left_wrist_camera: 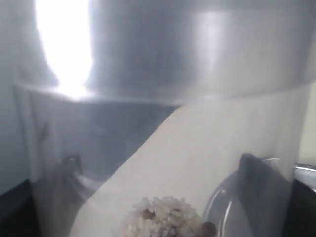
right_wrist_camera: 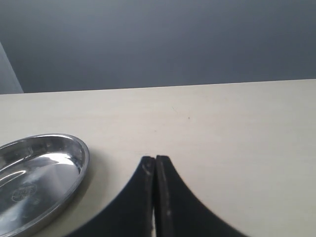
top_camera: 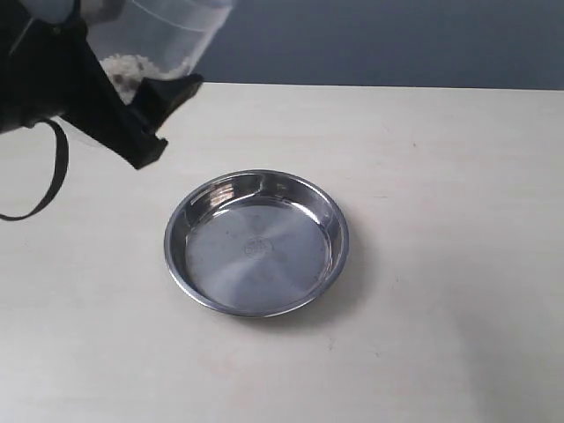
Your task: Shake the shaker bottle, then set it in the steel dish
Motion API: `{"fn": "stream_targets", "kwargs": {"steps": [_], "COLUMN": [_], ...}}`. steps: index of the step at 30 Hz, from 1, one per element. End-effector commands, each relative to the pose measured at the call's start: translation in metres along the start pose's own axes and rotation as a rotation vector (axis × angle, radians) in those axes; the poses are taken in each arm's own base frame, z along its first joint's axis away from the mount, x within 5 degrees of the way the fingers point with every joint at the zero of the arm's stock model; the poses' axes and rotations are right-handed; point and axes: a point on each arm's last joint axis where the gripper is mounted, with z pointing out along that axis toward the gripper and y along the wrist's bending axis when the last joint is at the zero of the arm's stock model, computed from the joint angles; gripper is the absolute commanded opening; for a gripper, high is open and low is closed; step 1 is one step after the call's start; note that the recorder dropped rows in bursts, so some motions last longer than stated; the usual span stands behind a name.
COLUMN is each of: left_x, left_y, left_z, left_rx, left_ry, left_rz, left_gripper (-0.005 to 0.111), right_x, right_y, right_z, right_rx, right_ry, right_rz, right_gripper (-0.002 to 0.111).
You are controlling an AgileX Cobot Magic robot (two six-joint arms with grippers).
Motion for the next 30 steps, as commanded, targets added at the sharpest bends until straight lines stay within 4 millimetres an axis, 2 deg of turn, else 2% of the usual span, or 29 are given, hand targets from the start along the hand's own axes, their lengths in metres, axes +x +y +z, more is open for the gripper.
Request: {"fn": "stream_targets", "kwargs": {"steps": [1,4,9,12,14,18,20,23,26,28,30], "left_x": [0.016,0.017,-0.004,-0.007,-0.003,0.019,0.028,0.018,-0.018,-0.039,-0.041], "left_y": [0.013,0.004,-0.02,-0.035,-0.043,-0.055,-0.062,-0.058,-0.038,-0.024,-0.015], "left_z": [0.003,0.003,-0.001,-0.001,0.001,0.007,0.005,0.003,-0.002,-0.004,-0.001], "left_rx": [-0.141,0.0,0.277,0.427,0.478,0.484,0.513,0.511,0.441,0.378,0.315], "left_ry": [0.222,0.323,0.178,0.108,0.059,0.023,-0.004,-0.06,-0.176,-0.206,-0.152], "left_rz": [-0.055,-0.018,-0.25,-0.223,-0.266,-0.373,-0.256,-0.199,-0.186,-0.281,-0.518], "left_gripper": [0.0,0.0,0.0,0.0,0.0,0.0,0.0,0.0,0.0,0.0,0.0], "right_x": [-0.001,-0.001,-0.001,-0.001,-0.001,-0.001,-0.001,-0.001,-0.001,-0.001,-0.001], "right_y": [0.0,0.0,0.0,0.0,0.0,0.0,0.0,0.0,0.0,0.0,0.0], "right_z": [0.0,0.0,0.0,0.0,0.0,0.0,0.0,0.0,0.0,0.0,0.0], "right_rx": [0.001,0.001,0.001,0.001,0.001,0.001,0.001,0.001,0.002,0.002,0.001], "right_ry": [-0.016,-0.018,-0.016,-0.016,-0.016,-0.016,-0.016,-0.016,-0.014,-0.014,-0.016], "right_rz": [0.004,0.004,0.004,0.004,0.004,0.004,0.004,0.004,0.004,0.004,0.004], "right_gripper": [-0.001,-0.001,-0.001,-0.001,-0.001,-0.001,-0.001,-0.001,-0.001,-0.001,-0.001]}}
